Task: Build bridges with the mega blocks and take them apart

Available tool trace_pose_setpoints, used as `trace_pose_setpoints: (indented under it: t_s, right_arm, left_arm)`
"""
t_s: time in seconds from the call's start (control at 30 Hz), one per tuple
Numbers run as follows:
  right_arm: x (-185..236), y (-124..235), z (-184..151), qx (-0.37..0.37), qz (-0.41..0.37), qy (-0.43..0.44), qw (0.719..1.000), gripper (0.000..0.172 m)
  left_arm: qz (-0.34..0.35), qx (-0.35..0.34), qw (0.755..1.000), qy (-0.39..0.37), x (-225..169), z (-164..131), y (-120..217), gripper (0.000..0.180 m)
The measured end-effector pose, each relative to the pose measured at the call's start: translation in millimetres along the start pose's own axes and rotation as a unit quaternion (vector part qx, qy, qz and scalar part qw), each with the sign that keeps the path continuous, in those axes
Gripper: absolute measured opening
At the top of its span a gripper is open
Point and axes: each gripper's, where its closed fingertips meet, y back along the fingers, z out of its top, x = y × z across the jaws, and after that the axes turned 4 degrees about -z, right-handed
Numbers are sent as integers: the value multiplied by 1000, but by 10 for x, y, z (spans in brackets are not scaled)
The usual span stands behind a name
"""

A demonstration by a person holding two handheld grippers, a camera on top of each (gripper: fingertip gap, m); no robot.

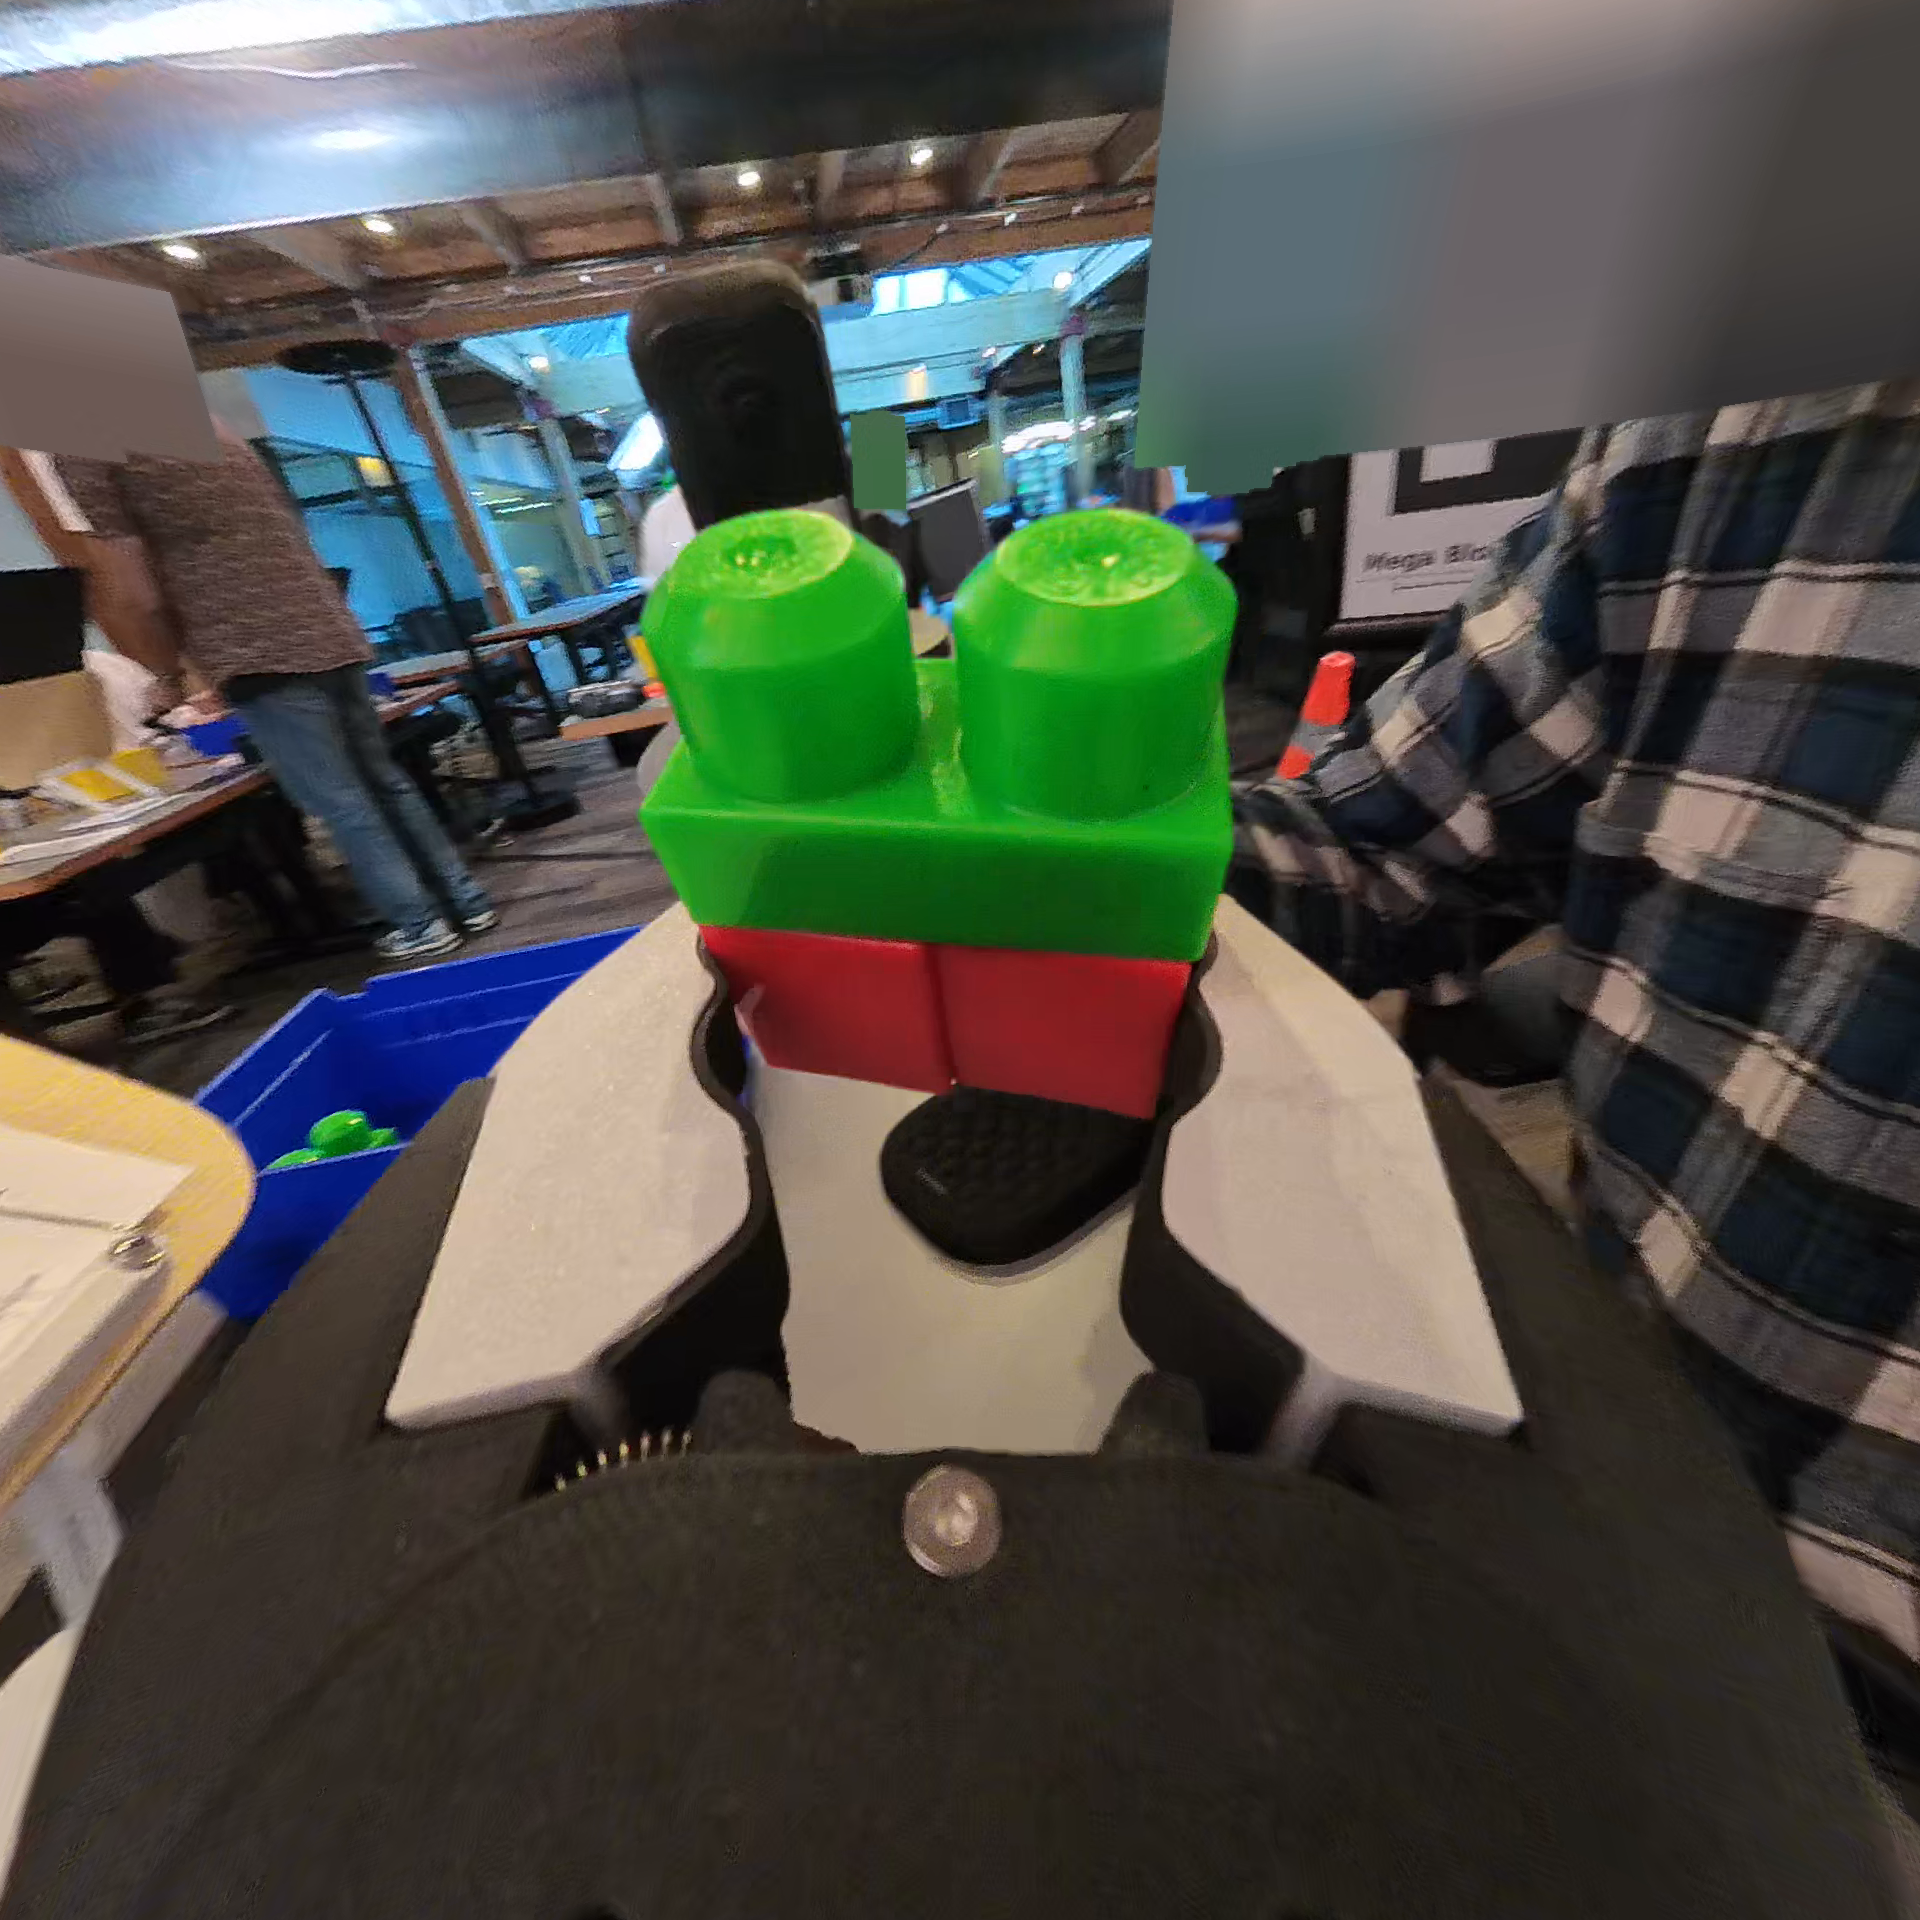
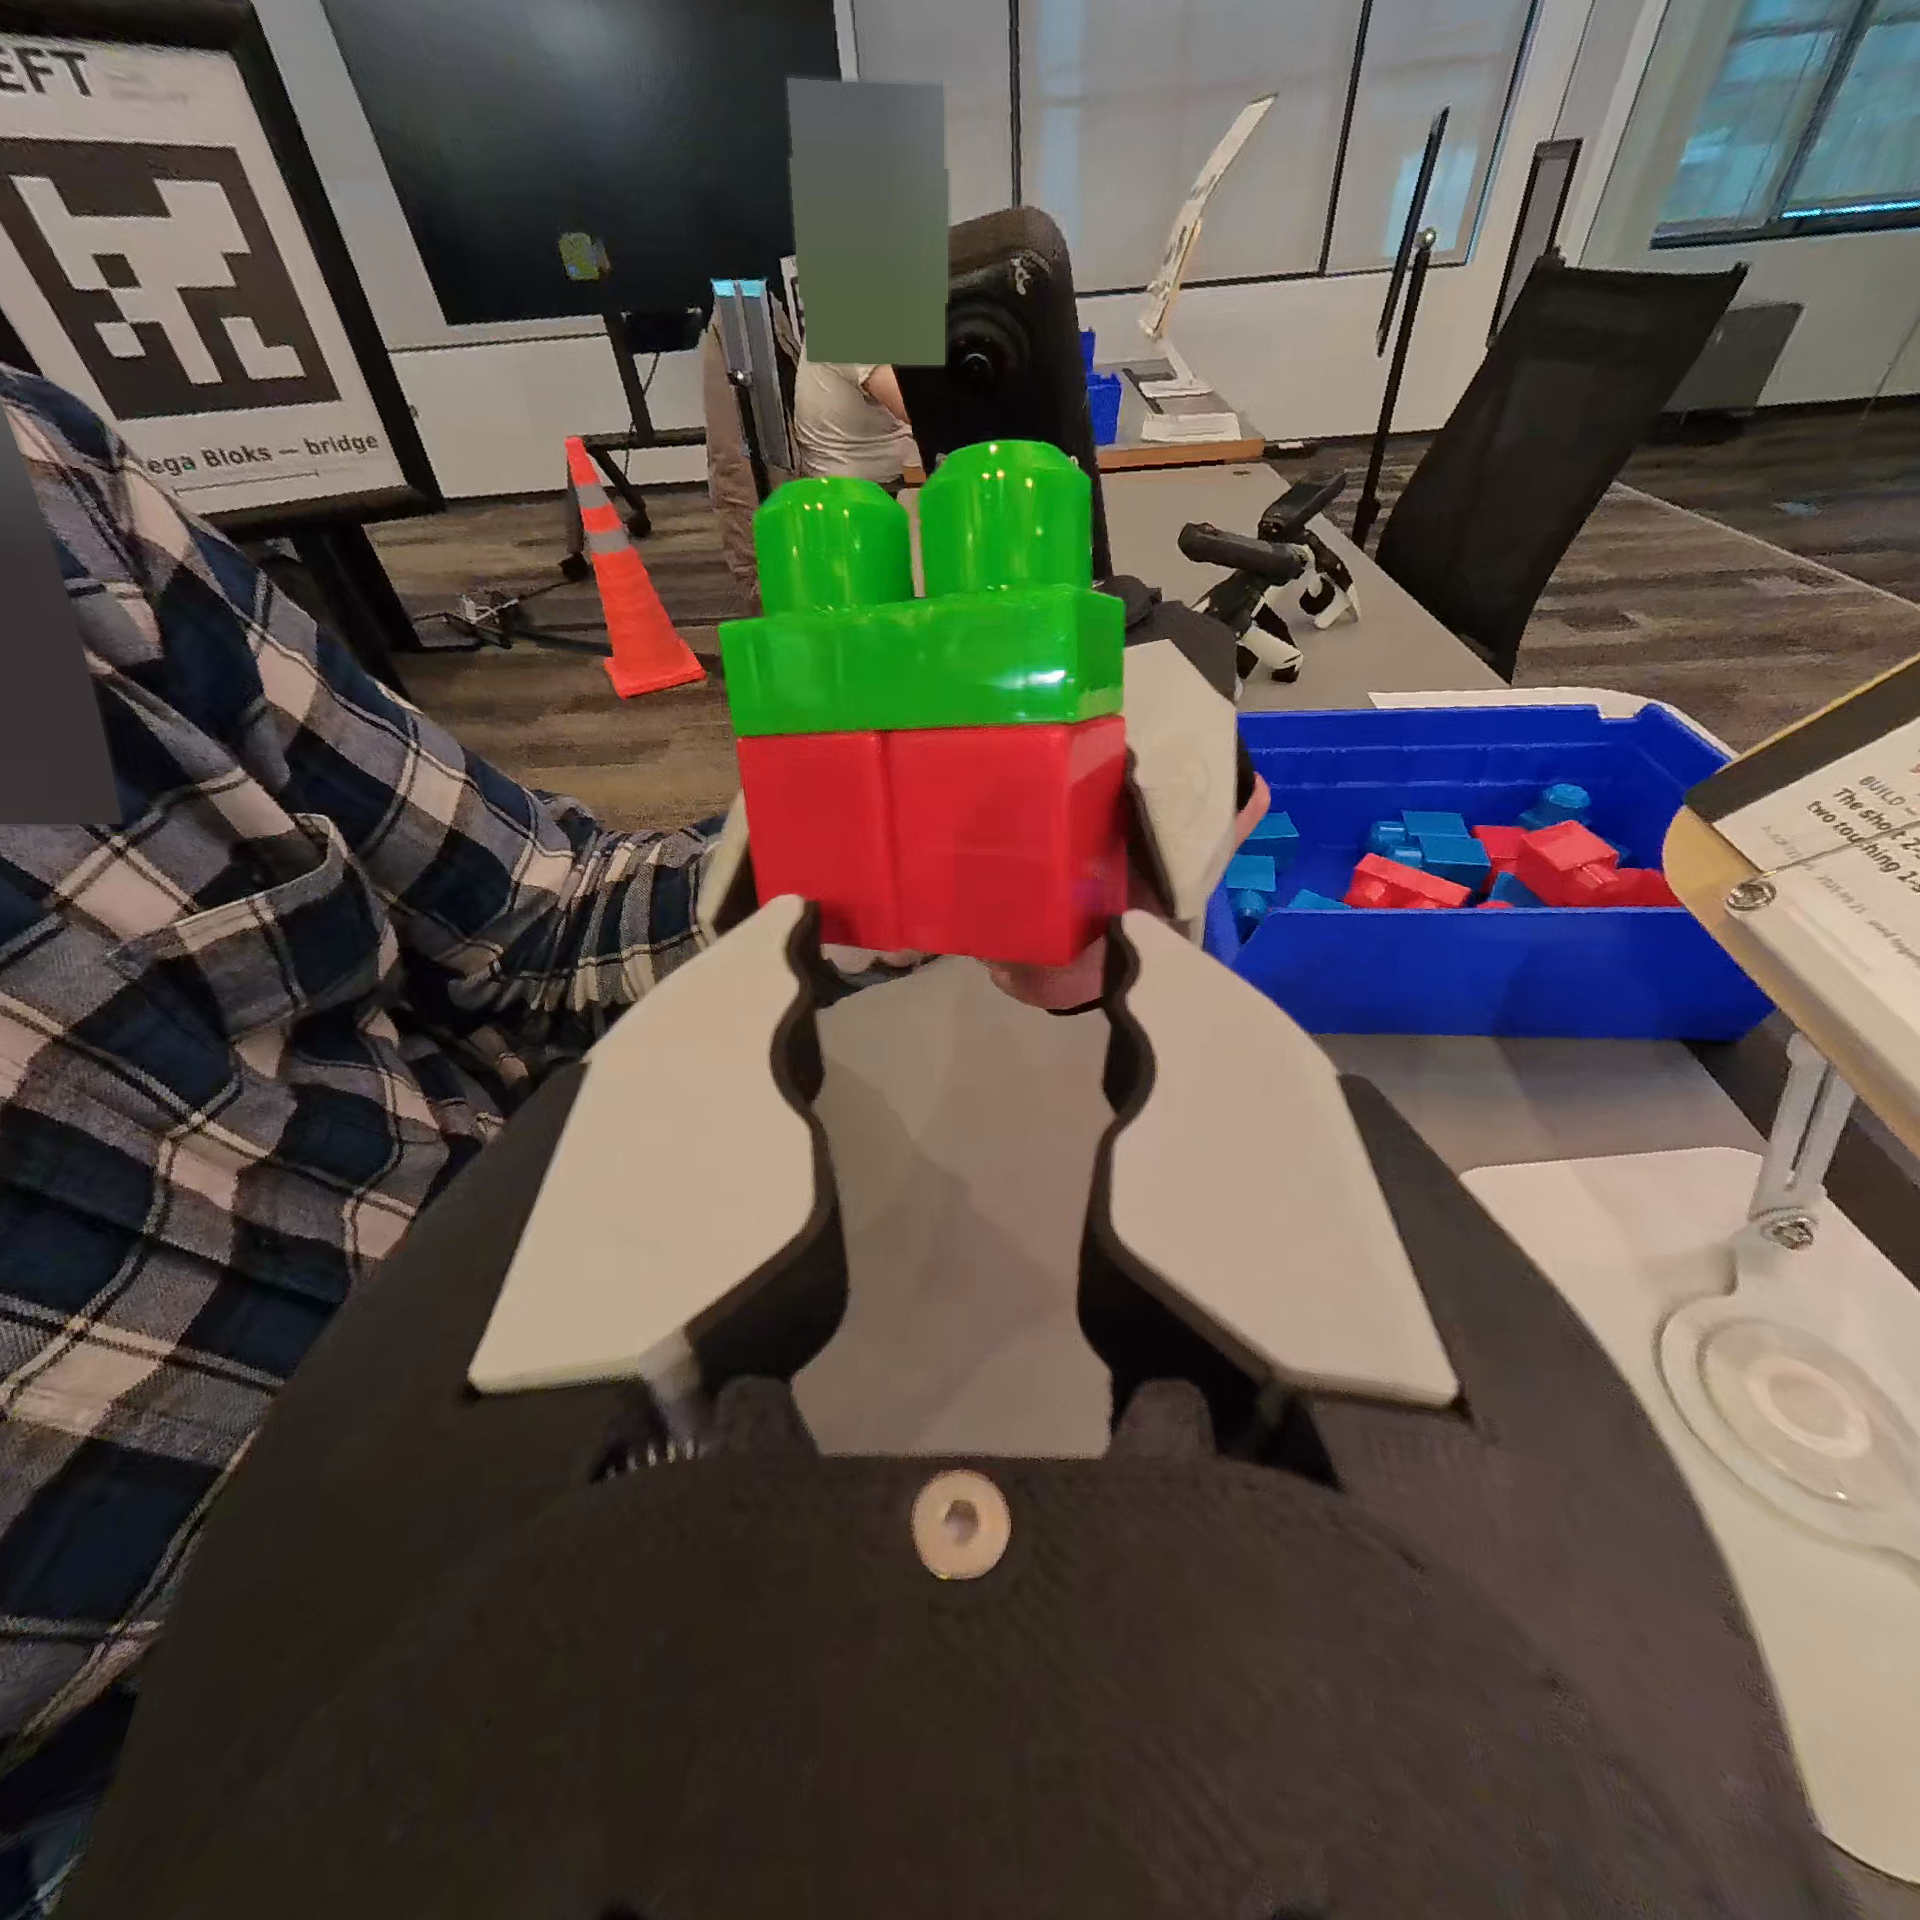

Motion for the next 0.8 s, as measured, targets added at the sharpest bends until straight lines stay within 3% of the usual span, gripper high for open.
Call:
trace_pose_setpoints:
  t_s: [0.2,0.63,0.8]
  right_arm:
    - [-102,-84,-78,41,-58,25,997,69]
    - [-132,-117,-56,17,-94,-9,995,72]
    - [-132,-112,-14,5,-110,3,994,64]
  left_arm:
    - [1,-51,997,49,107,4,86,79]
    - [-4,-97,994,50,130,18,95,79]
    - [0,-113,992,52,171,48,106,79]
